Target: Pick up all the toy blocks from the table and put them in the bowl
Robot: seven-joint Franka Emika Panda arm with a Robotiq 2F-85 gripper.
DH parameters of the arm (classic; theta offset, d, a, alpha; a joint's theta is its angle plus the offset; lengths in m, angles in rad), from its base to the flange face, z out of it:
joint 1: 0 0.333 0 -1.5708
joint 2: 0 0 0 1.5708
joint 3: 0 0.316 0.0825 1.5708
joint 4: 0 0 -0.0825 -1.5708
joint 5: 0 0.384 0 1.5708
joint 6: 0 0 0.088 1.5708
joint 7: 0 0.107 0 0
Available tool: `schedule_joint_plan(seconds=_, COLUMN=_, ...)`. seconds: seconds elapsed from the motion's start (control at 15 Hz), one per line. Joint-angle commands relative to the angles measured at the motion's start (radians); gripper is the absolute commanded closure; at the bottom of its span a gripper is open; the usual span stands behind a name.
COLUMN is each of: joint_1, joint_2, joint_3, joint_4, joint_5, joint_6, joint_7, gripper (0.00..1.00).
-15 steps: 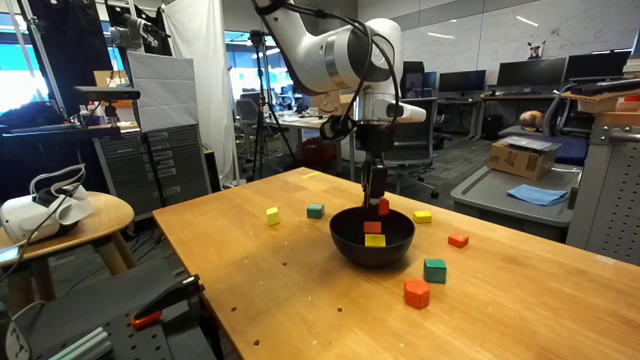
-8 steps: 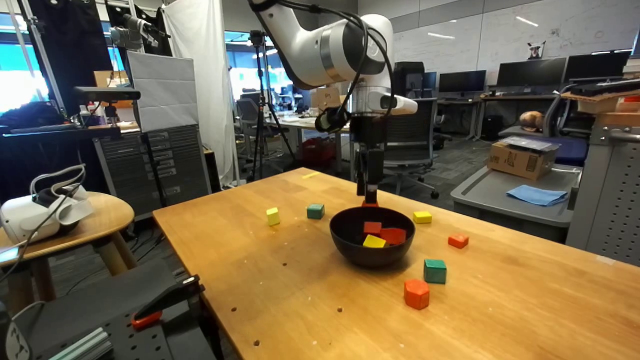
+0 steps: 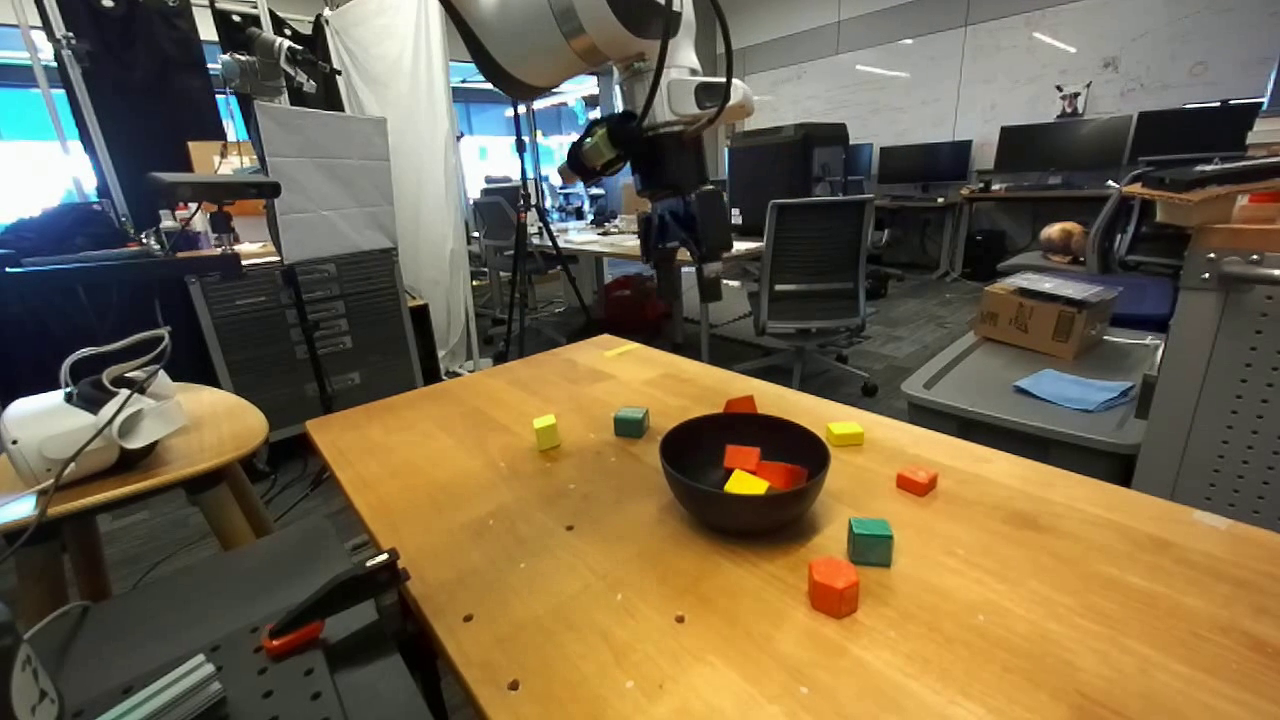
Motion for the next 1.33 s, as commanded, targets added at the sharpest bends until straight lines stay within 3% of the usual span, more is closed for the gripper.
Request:
schedule_joint_plan(seconds=0.0, joint_1=-0.014, joint_2=-0.009, joint_3=0.026, joint_4=-0.003, joint_5=0.000, joint_6=0.012, joint_7=-0.018, gripper=0.00)
schedule_joint_plan(seconds=0.33, joint_1=-0.015, joint_2=-0.012, joint_3=0.032, joint_4=-0.013, joint_5=0.000, joint_6=0.033, joint_7=-0.041, gripper=0.00)
schedule_joint_plan(seconds=0.53, joint_1=0.005, joint_2=0.052, joint_3=0.051, joint_4=0.065, joint_5=-0.016, joint_6=0.093, joint_7=-0.045, gripper=0.00)
schedule_joint_plan(seconds=0.93, joint_1=0.020, joint_2=0.317, joint_3=0.056, joint_4=0.385, joint_5=0.021, joint_6=0.065, joint_7=-0.174, gripper=0.00)
schedule_joint_plan(seconds=1.27, joint_1=0.003, joint_2=0.543, joint_3=0.056, joint_4=0.606, joint_5=0.140, joint_6=-0.023, joint_7=-0.301, gripper=0.00)
